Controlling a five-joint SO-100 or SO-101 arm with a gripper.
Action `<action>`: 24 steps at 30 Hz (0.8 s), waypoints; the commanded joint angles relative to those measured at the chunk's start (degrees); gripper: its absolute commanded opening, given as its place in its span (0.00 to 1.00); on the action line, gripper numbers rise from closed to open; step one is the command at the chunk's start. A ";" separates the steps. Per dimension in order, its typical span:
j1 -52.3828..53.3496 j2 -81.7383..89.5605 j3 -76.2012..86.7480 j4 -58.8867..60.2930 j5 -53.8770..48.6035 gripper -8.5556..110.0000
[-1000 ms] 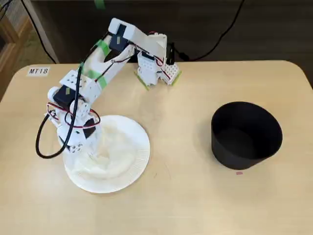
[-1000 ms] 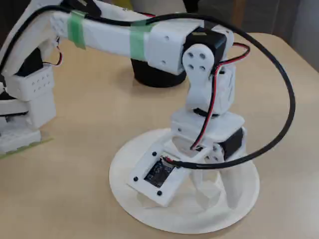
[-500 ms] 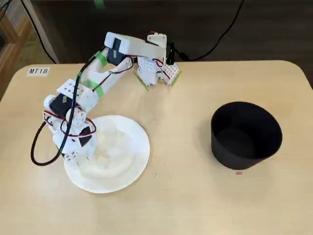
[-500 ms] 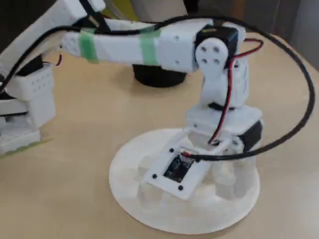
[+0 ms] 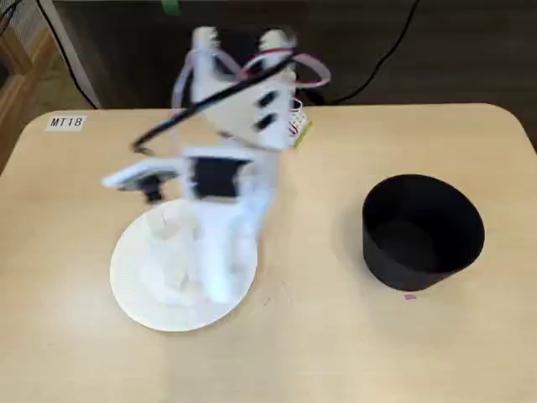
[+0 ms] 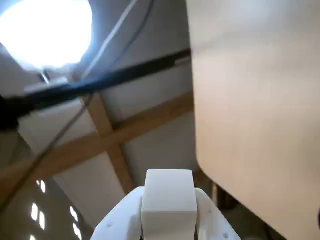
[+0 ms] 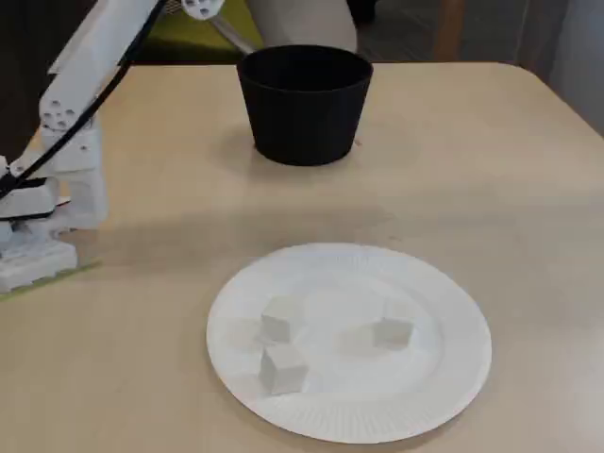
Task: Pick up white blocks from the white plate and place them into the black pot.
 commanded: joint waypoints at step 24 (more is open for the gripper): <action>-25.31 23.91 55.63 0.18 -7.73 0.20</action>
